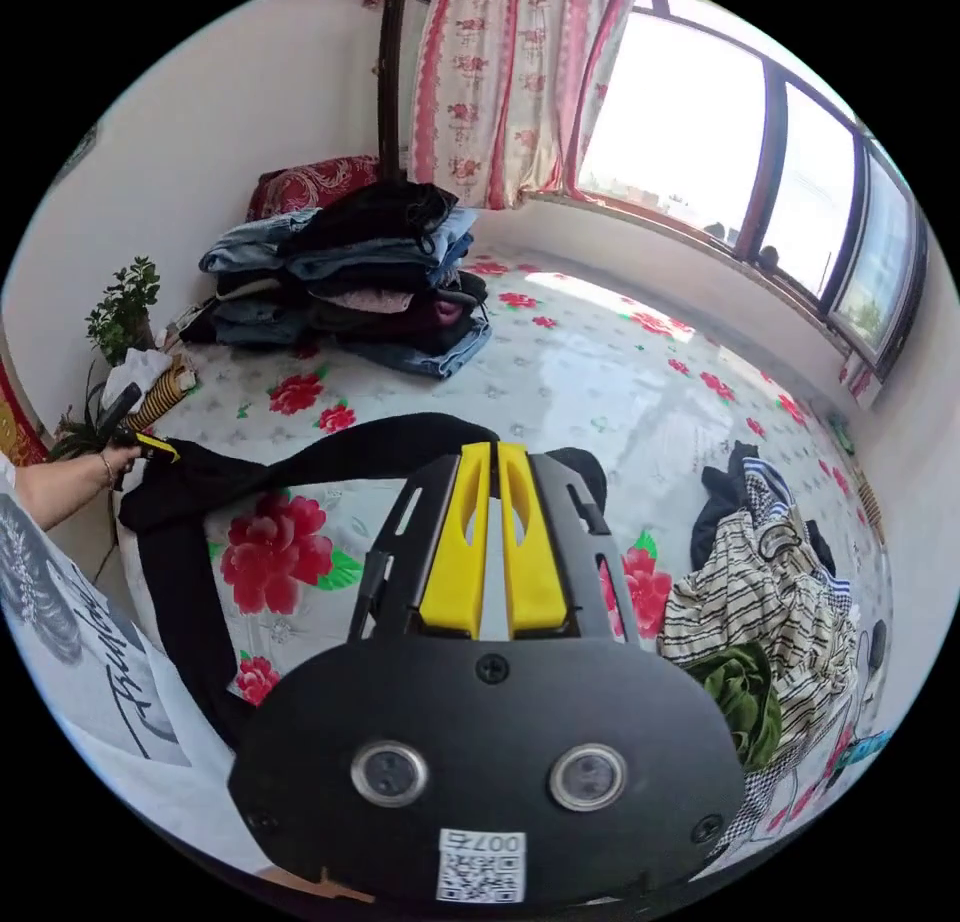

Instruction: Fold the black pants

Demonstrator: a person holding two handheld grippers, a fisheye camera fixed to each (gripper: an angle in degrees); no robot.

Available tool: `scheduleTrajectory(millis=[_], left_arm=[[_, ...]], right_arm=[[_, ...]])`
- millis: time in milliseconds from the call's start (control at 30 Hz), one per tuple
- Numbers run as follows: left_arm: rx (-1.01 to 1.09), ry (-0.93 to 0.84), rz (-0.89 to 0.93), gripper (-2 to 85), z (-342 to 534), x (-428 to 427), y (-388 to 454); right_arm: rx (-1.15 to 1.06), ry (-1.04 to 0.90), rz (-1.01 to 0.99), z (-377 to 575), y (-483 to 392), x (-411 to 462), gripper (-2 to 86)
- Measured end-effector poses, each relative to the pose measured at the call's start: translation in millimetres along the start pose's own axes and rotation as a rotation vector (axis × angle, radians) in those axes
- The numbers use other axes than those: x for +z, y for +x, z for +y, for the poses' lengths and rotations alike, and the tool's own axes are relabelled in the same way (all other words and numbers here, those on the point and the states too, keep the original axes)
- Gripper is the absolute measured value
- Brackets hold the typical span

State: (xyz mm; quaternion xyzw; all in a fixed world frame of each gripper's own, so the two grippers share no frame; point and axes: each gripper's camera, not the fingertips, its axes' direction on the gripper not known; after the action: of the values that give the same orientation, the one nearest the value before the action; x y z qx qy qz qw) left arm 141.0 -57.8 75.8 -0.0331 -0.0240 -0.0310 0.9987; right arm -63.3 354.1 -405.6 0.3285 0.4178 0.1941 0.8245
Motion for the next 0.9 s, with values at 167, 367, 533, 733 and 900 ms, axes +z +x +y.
scheduleTrajectory(millis=[167,367,533,733,900], left_arm=[[-0.016,0.048,-0.007,2.3,0.4,-3.3,1.4],[-0.037,0.068,0.005,3.2,2.1,-14.4,-8.3],[-0.124,0.243,0.008,-0.4,19.9,-55.2,-20.7],[-0.123,0.096,-0.031,-0.8,22.3,-28.3,-35.6],[-0.072,0.151,-0.067,-0.9,9.7,-19.5,-38.7]], right_arm=[[0.106,-0.342,0.118,81.6,14.3,48.1,-0.1],[0.290,-0.420,0.028,127.7,24.1,73.0,0.4],[0.134,-0.410,0.004,82.9,2.3,128.2,1.2],[0.076,-0.510,-0.033,84.4,4.7,209.6,0.8],[0.107,-0.580,0.203,92.8,48.7,228.4,-0.1]])
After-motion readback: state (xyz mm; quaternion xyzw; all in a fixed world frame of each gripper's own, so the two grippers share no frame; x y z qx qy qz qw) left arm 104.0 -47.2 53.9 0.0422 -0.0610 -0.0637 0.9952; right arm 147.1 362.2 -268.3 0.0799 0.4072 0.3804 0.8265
